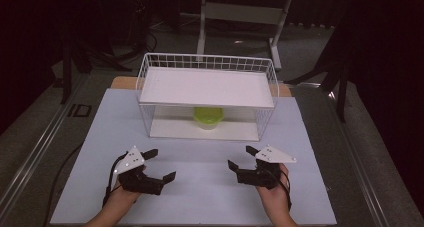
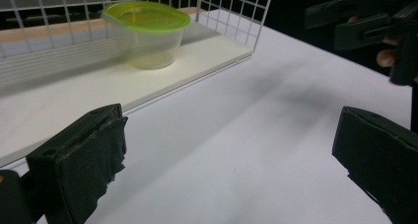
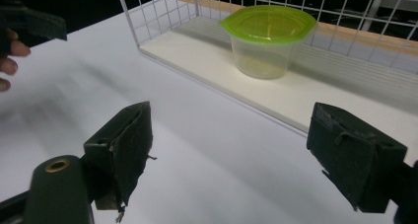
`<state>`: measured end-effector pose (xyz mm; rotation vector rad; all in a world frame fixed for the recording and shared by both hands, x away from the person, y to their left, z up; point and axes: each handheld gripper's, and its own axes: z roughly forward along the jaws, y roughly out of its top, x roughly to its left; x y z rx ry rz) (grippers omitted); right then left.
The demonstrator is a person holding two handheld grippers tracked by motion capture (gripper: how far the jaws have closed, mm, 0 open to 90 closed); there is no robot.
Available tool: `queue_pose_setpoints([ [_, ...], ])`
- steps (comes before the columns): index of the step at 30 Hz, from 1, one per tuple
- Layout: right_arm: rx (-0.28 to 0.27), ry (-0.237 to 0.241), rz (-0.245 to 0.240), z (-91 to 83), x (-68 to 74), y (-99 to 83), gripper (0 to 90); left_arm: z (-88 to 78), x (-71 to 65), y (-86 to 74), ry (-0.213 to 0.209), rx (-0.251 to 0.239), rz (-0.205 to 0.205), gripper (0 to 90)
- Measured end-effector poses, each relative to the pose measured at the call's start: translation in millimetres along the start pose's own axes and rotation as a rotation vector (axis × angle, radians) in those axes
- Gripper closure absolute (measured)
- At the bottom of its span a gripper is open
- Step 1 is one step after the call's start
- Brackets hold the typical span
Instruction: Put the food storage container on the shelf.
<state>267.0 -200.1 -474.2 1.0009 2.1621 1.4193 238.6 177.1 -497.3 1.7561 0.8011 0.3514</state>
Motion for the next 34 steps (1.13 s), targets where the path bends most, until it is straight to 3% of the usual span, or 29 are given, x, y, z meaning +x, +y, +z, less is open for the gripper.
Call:
queue_pose_setpoints([
  [10,0.007,0.002,0.012,-20.8,-2.2,-14.3,16.7,-11.7,0.7,-8.6,0.013,-0.006,-0.017,0.8],
  [12,0.008,-0.014,-0.007,-23.2,-1.6,-17.9,16.6,-11.8,1.1,-10.7,0.015,-0.009,-0.02,0.8],
  [15,0.023,-0.029,-0.031,-21.6,-1.3,-23.1,16.5,-10.3,2.0,-14.5,0.016,-0.012,-0.029,0.8],
  [21,0.024,-0.053,-0.033,-18.1,-8.7,-29.0,16.6,-10.4,2.4,-15.8,0.021,-0.017,-0.02,0.8],
  [26,0.021,-0.054,-0.023,-17.5,-12.5,-29.7,16.7,-9.9,4.3,-16.3,0.031,-0.018,-0.04,0.8],
  [34,0.014,-0.049,-0.042,-15.5,-9.7,-28.9,16.7,-10.2,0.5,-14.7,0.025,-0.024,-0.019,0.8],
])
